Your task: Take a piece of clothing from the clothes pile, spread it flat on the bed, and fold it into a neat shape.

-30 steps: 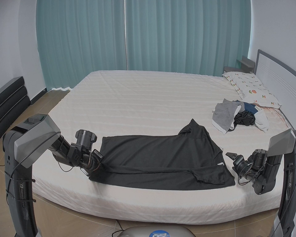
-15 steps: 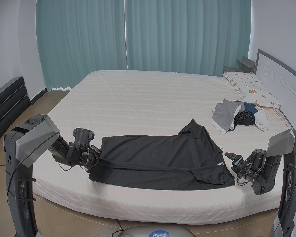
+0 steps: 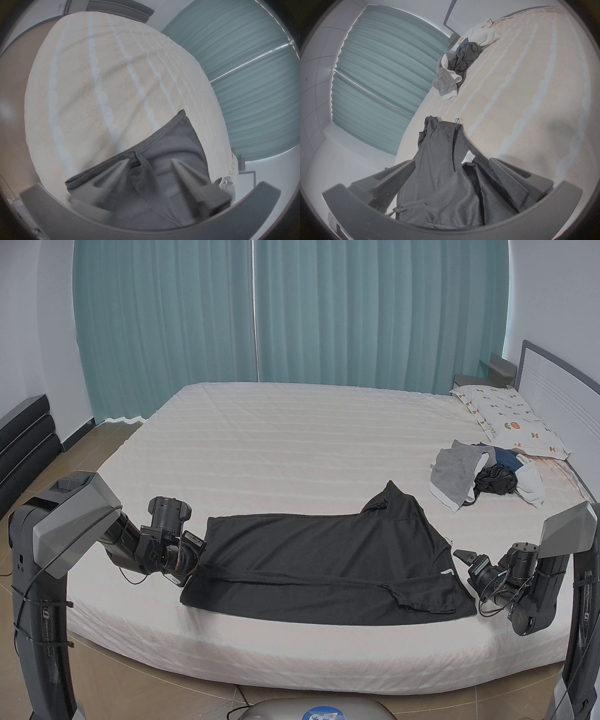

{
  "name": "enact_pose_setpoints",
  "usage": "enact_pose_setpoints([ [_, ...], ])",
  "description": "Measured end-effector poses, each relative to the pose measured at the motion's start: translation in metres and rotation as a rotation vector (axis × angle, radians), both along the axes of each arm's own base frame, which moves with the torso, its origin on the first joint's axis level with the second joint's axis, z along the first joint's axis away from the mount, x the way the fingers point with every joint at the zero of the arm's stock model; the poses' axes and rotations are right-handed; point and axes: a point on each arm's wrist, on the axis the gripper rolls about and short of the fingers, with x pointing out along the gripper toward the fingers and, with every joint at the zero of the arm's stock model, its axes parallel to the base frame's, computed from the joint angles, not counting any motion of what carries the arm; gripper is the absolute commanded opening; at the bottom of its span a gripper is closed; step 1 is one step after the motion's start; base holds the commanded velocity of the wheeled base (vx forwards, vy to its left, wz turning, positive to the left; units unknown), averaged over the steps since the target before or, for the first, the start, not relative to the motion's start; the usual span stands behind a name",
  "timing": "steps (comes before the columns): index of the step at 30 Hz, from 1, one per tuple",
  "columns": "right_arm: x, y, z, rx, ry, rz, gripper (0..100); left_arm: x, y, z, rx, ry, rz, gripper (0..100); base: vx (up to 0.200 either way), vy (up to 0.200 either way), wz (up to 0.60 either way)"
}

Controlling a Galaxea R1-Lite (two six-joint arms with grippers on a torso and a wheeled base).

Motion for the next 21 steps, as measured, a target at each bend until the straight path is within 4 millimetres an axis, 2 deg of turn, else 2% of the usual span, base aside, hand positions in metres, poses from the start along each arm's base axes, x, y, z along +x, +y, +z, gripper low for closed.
enact_pose_setpoints([
  [10, -0.004, 0.001, 0.003, -0.003, 0.005, 0.004, 100, -0.001, 0.009, 0.003, -0.025, 0.000, 0.018, 100, 0.000, 0.000, 0.00],
  [15, -0.005, 0.001, 0.005, -0.004, 0.003, 0.004, 100, -0.013, 0.011, 0.003, -0.051, 0.019, -0.010, 100, 0.000, 0.000, 0.00],
  [21, -0.007, 0.002, 0.008, -0.003, 0.000, 0.008, 100, -0.026, 0.016, 0.012, -0.103, 0.020, -0.040, 100, 0.000, 0.000, 0.00],
])
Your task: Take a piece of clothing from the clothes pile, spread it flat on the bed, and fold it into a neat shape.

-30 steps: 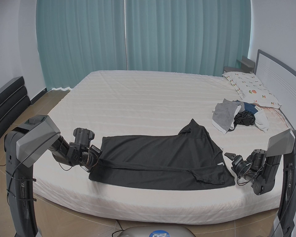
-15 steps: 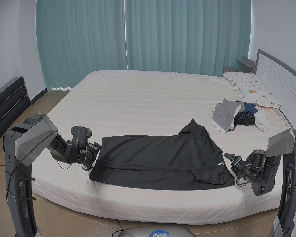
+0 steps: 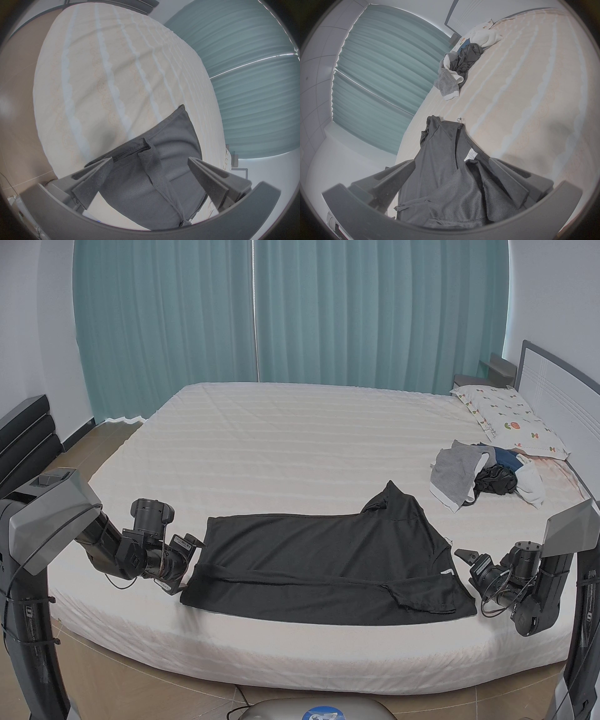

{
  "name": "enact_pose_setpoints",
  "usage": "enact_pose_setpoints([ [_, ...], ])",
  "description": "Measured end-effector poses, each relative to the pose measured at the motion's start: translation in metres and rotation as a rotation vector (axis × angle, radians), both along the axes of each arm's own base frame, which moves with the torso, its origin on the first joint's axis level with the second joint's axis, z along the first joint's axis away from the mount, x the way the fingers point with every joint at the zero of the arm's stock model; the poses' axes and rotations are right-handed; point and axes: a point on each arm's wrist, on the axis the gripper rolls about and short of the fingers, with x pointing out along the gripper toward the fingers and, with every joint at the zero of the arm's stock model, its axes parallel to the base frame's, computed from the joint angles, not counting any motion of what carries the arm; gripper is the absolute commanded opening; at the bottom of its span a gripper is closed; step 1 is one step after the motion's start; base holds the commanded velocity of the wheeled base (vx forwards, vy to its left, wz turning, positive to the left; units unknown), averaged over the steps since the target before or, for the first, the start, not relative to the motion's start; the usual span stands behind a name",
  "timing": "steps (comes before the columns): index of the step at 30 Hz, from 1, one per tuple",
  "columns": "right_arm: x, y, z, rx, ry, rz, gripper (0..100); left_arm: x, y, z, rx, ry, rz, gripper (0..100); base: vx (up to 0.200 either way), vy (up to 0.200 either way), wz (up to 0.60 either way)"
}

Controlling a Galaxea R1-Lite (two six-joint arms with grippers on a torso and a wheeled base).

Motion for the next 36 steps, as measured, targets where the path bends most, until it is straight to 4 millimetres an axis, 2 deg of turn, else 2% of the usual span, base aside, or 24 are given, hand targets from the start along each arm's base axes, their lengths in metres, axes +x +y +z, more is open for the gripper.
enact_pose_setpoints([
  [7, -0.001, 0.000, 0.002, 0.001, -0.004, 0.001, 100, -0.007, 0.003, 0.006, -0.017, 0.002, 0.011, 100, 0.000, 0.000, 0.00],
  [15, -0.003, 0.006, 0.003, 0.000, -0.001, 0.019, 100, -0.018, 0.001, 0.012, -0.051, 0.015, -0.038, 100, 0.200, 0.000, 0.00],
  [22, -0.003, 0.008, 0.003, -0.001, 0.001, 0.026, 100, -0.024, -0.013, 0.013, -0.027, 0.017, -0.092, 100, 0.029, 0.000, 0.00],
  [30, -0.004, 0.010, 0.003, -0.002, 0.004, 0.030, 100, -0.037, -0.026, 0.003, 0.060, 0.043, -0.208, 100, 0.000, 0.000, 0.00],
  [36, -0.003, 0.011, 0.002, -0.002, 0.004, 0.033, 100, -0.036, -0.037, 0.000, 0.085, 0.041, -0.220, 100, 0.000, 0.000, 0.00],
])
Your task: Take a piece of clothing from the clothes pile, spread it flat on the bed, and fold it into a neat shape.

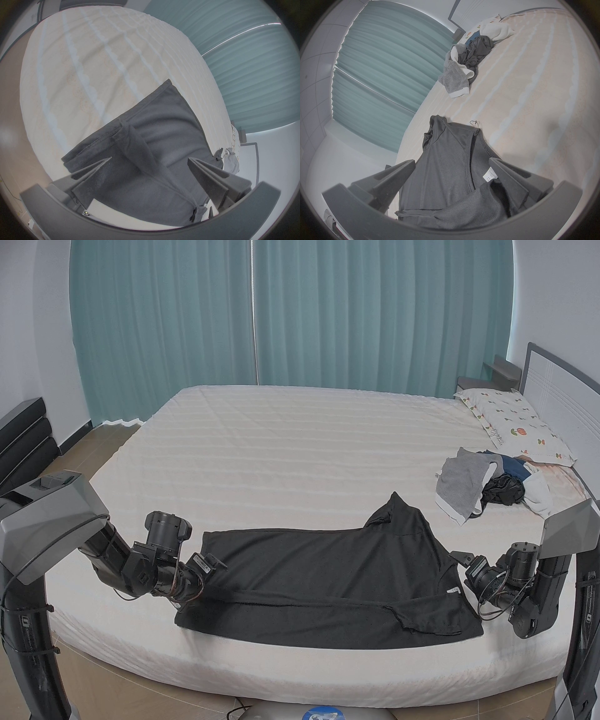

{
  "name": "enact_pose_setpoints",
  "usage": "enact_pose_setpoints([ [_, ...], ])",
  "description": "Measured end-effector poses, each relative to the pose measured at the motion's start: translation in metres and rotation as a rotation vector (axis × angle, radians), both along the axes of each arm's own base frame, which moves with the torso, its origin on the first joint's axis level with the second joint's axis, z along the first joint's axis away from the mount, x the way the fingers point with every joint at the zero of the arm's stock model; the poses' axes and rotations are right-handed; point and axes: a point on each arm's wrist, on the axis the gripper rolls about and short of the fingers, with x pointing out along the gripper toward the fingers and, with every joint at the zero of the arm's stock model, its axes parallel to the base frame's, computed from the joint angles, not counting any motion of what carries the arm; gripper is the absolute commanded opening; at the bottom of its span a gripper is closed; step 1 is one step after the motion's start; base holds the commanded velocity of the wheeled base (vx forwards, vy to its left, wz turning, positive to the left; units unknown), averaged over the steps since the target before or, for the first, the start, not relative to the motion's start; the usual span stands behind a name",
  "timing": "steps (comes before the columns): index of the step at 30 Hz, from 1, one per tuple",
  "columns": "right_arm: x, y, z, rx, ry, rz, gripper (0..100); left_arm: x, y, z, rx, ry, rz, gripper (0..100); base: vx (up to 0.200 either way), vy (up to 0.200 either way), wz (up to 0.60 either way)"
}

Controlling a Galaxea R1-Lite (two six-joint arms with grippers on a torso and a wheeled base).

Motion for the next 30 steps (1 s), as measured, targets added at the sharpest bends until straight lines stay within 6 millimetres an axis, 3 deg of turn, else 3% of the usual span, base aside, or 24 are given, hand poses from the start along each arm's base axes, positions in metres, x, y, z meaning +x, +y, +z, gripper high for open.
enact_pose_setpoints([
  [11, 0.001, 0.000, -0.001, 0.001, 0.001, -0.001, 100, 0.029, -0.017, -0.012, 0.107, -0.058, 0.070, 100, 0.000, 0.000, 0.00],
  [30, 0.000, -0.001, -0.002, 0.001, 0.006, -0.003, 100, 0.064, 0.016, -0.010, 0.047, -0.121, 0.308, 100, 0.000, 0.000, 0.00],
])
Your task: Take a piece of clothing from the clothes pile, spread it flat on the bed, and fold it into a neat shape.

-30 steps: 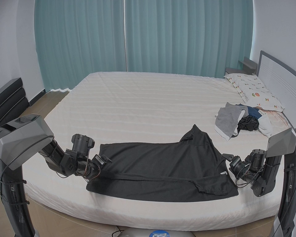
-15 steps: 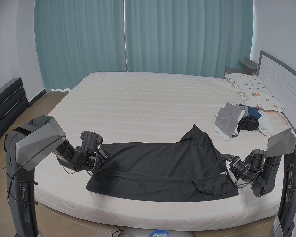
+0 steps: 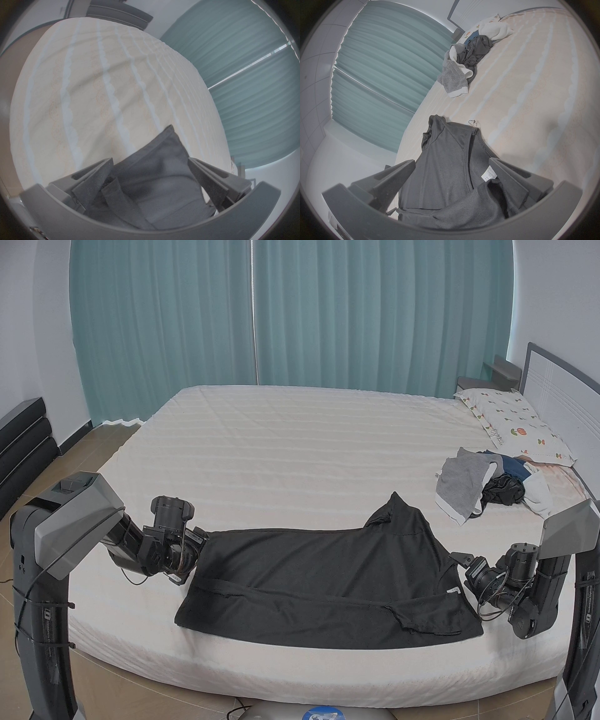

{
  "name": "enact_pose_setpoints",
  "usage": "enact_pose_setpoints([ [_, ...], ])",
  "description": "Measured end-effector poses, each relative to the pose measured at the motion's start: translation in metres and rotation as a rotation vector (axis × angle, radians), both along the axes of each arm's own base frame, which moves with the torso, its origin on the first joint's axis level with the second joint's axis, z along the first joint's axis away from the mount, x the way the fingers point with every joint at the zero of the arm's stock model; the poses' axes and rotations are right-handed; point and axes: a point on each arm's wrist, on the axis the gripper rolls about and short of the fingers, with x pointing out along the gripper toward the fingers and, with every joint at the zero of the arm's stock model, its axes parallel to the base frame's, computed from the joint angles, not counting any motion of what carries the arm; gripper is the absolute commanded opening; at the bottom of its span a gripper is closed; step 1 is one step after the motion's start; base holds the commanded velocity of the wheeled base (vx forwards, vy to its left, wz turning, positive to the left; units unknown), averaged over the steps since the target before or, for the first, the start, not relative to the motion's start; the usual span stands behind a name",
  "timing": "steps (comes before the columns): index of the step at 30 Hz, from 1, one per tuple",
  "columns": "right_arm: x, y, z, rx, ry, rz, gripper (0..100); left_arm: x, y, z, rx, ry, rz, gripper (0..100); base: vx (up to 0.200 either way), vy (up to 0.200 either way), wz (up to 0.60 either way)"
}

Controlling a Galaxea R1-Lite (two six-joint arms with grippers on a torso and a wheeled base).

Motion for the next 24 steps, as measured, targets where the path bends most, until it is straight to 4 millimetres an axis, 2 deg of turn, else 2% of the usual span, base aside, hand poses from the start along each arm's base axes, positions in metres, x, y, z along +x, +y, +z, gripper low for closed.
enact_pose_setpoints([
  [5, 0.000, 0.000, 0.000, 0.000, 0.000, 0.000, 100, 0.008, 0.016, 0.005, -0.060, -0.022, 0.047, 100, 0.000, 0.000, 0.00],
  [9, 0.000, 0.000, 0.000, 0.000, 0.000, 0.000, 100, 0.007, 0.024, 0.007, -0.107, -0.013, 0.013, 100, 0.000, 0.000, 0.00],
  [14, 0.000, 0.000, 0.000, 0.000, 0.001, 0.000, 100, -0.003, 0.025, 0.005, -0.079, 0.006, -0.106, 100, 0.000, 0.000, 0.00],
  [24, -0.002, 0.000, -0.001, 0.001, 0.009, 0.000, 100, -0.025, 0.026, -0.004, 0.012, -0.093, -0.227, 100, 0.000, 0.000, 0.00],
])
